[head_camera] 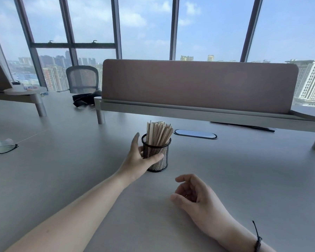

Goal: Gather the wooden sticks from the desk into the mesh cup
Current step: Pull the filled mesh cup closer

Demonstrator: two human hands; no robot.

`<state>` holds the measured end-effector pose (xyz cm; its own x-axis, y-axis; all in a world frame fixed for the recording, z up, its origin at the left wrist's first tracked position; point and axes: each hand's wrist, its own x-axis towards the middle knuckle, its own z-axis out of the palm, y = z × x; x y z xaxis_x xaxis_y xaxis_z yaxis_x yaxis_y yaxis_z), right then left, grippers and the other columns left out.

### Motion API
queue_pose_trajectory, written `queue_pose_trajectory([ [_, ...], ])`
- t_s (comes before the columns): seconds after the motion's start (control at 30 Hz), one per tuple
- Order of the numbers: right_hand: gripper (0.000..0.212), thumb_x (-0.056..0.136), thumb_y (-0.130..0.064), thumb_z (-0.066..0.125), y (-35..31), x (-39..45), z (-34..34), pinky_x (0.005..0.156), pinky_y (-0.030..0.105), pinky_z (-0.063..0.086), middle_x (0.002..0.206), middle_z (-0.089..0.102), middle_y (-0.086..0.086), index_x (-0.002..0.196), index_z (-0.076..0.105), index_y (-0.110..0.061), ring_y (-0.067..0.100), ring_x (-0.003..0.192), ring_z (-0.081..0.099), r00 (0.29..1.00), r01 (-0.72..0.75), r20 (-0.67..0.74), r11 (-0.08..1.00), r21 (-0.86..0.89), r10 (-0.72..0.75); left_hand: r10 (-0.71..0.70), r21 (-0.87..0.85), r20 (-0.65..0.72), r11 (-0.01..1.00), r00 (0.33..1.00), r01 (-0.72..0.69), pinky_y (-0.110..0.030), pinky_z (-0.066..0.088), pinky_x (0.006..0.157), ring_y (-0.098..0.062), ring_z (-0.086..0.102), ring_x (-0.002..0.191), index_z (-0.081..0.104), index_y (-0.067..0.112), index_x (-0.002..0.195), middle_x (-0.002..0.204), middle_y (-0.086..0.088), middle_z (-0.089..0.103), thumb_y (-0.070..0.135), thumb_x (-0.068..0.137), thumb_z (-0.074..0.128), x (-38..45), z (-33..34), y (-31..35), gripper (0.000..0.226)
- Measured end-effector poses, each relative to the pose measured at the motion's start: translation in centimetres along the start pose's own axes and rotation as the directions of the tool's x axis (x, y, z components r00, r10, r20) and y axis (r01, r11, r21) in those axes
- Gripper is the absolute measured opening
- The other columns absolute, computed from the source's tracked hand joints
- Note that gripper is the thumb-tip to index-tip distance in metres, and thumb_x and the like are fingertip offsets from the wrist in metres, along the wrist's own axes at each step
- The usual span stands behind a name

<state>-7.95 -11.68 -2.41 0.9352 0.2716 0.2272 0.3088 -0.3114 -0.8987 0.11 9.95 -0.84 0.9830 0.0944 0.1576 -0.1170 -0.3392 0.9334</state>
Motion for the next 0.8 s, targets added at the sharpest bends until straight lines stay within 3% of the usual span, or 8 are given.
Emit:
queue_pose_trajectory([
  [0.13, 0.040, 0.077, -0.029, 0.078, 0.5, 0.4, 0.1, 0.088, 0.020, 0.051, 0.102, 0.070, -0.004, 0.112, 0.060, -0.034, 0.009, 0.099, 0.067, 0.997, -0.039, -0.065, 0.999, 0.026, 0.041, -0.004, -0.014, 0.105, 1.000, 0.994, 0.006, -0.044, 0.049, 0.106, -0.007, 0.065, 0.114, 0.036, 0.044, 0.144, 0.124, 0.010, 0.069, 0.055, 0.062, 0.087, -1.2, 0.9, 0.6, 0.097],
  [0.23, 0.052, 0.079, -0.034, 0.079, 0.4, 0.9, 0.0, 0.100, 0.024, 0.047, 0.121, 0.065, -0.014, 0.122, 0.054, -0.046, -0.002, 0.116, 0.059, 0.992, -0.048, -0.119, 0.999, -0.001, 0.048, 0.030, -0.021, 0.171, 0.999, 0.985, -0.027, -0.034, 0.048, 0.104, 0.004, 0.064, 0.108, 0.047, 0.044, 0.130, 0.116, 0.020, 0.070, 0.040, 0.074, 0.078, -3.6, 3.1, 1.6, 0.064],
  [0.33, 0.066, 0.067, -0.048, 0.084, 0.1, 1.1, -0.9, 0.100, 0.039, 0.051, 0.122, 0.066, -0.010, 0.127, 0.057, -0.043, 0.006, 0.117, 0.061, 0.974, -0.056, -0.217, 0.998, 0.011, 0.057, 0.033, 0.014, 0.148, 0.999, 0.988, -0.035, -0.018, 0.047, 0.076, 0.007, 0.061, 0.076, 0.038, 0.044, 0.132, 0.096, 0.010, 0.070, 0.025, 0.085, 0.067, -5.1, 4.4, 2.0, 0.058],
  [0.4, 0.069, 0.067, -0.034, 0.088, -0.2, 1.0, -1.4, 0.098, 0.042, 0.053, 0.117, 0.069, -0.009, 0.129, 0.056, -0.037, 0.007, 0.110, 0.066, 0.967, -0.061, -0.241, 0.993, 0.100, 0.083, 0.049, 0.046, 0.121, 0.997, 0.991, -0.055, -0.015, 0.043, 0.063, 0.001, 0.056, 0.065, 0.039, 0.040, 0.134, 0.088, 0.001, 0.065, 0.018, 0.086, 0.063, -5.3, 4.4, 1.9, 0.057],
  [0.5, 0.102, 0.058, -0.036, 0.091, -0.3, 0.9, -1.5, 0.102, 0.036, 0.051, 0.124, 0.064, -0.015, 0.145, 0.038, -0.035, -0.001, 0.114, 0.062, 0.957, -0.103, -0.255, 0.985, 0.135, 0.135, 0.044, 0.123, 0.089, 0.991, 0.995, -0.055, -0.019, 0.046, 0.077, -0.004, 0.060, 0.088, 0.044, 0.035, 0.136, 0.098, 0.006, 0.059, 0.014, 0.084, 0.064, -4.7, 4.1, 1.7, 0.059],
  [0.6, 0.105, 0.051, -0.050, 0.086, -0.2, 1.4, -1.4, 0.105, 0.036, 0.047, 0.124, 0.061, -0.021, 0.142, 0.035, -0.043, -0.004, 0.120, 0.056, 0.947, -0.150, -0.281, 0.988, 0.039, 0.155, 0.054, 0.150, 0.189, 0.985, 0.981, -0.083, -0.034, 0.047, 0.103, -0.004, 0.055, 0.115, 0.037, 0.038, 0.148, 0.135, 0.009, 0.055, 0.026, 0.075, 0.062, -3.7, 3.5, 1.8, 0.078],
  [0.67, 0.096, 0.050, -0.052, 0.082, -0.2, 1.6, -1.3, 0.104, 0.035, 0.048, 0.121, 0.063, -0.022, 0.135, 0.038, -0.047, -0.007, 0.116, 0.057, 0.942, -0.157, -0.294, 0.987, 0.028, 0.158, 0.122, 0.122, 0.304, 0.979, 0.945, -0.166, -0.042, 0.050, 0.104, -0.005, 0.059, 0.113, 0.040, 0.043, 0.144, 0.137, 0.009, 0.061, 0.021, 0.076, 0.063, -3.5, 3.5, 2.0, 0.075],
  [0.8, 0.084, 0.051, -0.051, 0.084, 0.2, 1.9, -1.1, 0.100, 0.037, 0.052, 0.121, 0.066, -0.019, 0.127, 0.050, -0.036, -0.004, 0.112, 0.062, 0.944, -0.132, -0.296, 0.989, 0.070, 0.146, 0.189, 0.067, 0.312, 0.973, 0.931, -0.220, -0.026, 0.055, 0.092, 0.000, 0.067, 0.109, 0.055, 0.034, 0.131, 0.123, 0.011, 0.071, 0.015, 0.076, 0.082, -3.4, 4.1, 2.0, 0.064],
])
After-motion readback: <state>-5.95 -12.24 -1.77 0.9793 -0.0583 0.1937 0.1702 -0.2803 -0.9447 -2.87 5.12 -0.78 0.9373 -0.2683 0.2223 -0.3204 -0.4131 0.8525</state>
